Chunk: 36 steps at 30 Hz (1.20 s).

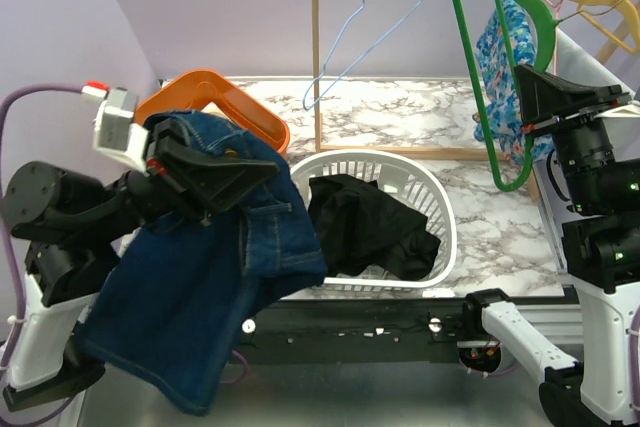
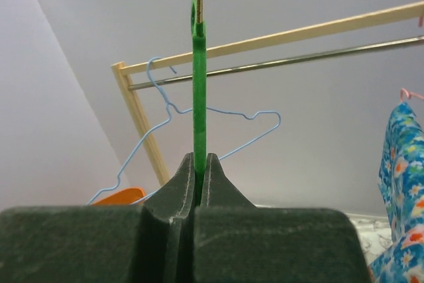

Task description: Remove the skirt from the hanger

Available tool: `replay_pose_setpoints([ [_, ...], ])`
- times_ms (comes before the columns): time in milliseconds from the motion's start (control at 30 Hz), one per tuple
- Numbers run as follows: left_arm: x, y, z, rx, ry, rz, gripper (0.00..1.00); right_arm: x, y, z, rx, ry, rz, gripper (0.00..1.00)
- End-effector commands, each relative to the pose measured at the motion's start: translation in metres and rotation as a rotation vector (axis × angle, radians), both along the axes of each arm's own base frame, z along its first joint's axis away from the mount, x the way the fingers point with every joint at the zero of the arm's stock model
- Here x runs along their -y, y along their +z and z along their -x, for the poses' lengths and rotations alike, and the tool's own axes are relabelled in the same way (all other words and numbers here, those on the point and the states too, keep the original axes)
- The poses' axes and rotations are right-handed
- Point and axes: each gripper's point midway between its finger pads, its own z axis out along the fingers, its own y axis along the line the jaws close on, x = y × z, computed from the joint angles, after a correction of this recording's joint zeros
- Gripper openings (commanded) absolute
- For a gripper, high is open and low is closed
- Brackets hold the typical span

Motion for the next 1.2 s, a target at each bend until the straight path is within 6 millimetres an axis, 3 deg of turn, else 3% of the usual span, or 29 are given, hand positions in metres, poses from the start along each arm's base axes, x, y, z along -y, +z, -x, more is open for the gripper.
replay_pose_setpoints([
  [0, 0.006, 0.026, -0.004, 0.077, -0.001, 0.062, 0.0, -0.007, 0.01, 0.02, 0.029, 0.047, 0.064, 0.01],
  [167, 0.014, 0.041, 0.002, 0.112, -0.064, 0.112, 0.0, -0.009, 0.006, 0.037, 0.028, 0.07, 0.08, 0.01],
  [333, 0.024, 0.034, -0.006, 0.149, -0.056, 0.124, 0.0, -0.002, 0.01, 0.062, 0.071, 0.053, 0.058, 0.01],
  [500, 0.053, -0.013, -0.045, 0.091, 0.014, 0.081, 0.0, -0.003, 0.013, 0.077, 0.09, 0.069, 0.066, 0.01],
  [667, 0.09, -0.069, -0.061, -0.056, -0.077, 0.038, 0.0, 0.0, 0.013, 0.085, 0.1, 0.055, 0.075, 0.01],
  [800, 0.098, -0.081, -0.061, -0.097, -0.114, 0.041, 0.0, 0.002, 0.012, 0.082, 0.092, 0.042, 0.085, 0.01],
  [933, 0.109, -0.101, -0.074, -0.154, -0.092, 0.007, 0.0, 0.001, 0.009, 0.081, 0.093, 0.047, 0.076, 0.01],
  [1133, 0.138, -0.184, -0.086, -0.325, -0.15, -0.063, 0.0, 0.004, 0.007, 0.087, 0.098, 0.037, 0.067, 0.01],
  [1167, 0.142, -0.205, -0.087, -0.361, -0.148, -0.087, 0.0, 0.004, 0.007, 0.086, 0.096, 0.036, 0.069, 0.01],
])
